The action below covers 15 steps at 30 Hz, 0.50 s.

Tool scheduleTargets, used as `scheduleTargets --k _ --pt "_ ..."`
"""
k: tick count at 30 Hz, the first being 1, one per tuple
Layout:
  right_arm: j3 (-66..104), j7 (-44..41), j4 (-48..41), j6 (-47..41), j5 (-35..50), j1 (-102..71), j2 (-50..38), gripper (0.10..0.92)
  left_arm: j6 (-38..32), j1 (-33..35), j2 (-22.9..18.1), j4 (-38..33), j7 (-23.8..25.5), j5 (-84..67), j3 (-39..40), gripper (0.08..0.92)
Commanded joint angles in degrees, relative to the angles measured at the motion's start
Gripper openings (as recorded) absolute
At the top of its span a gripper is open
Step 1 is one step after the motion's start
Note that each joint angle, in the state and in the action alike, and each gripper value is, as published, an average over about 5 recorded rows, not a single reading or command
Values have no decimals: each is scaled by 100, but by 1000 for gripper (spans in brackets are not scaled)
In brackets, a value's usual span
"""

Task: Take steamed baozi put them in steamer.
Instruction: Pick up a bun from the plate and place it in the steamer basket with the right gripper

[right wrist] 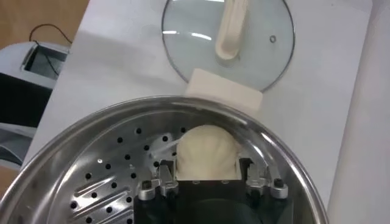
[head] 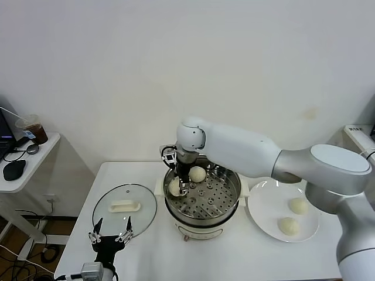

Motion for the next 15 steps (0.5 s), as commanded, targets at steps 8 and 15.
scheduleTargets --k 8,15 --pt "38 -53 282 9 74 60 -190 757 3 19 -1 -30 6 4 -10 823" --pt "457 -446 1103 379 -32 544 -1385 822 17 71 39 -105 25 -6 -43 823"
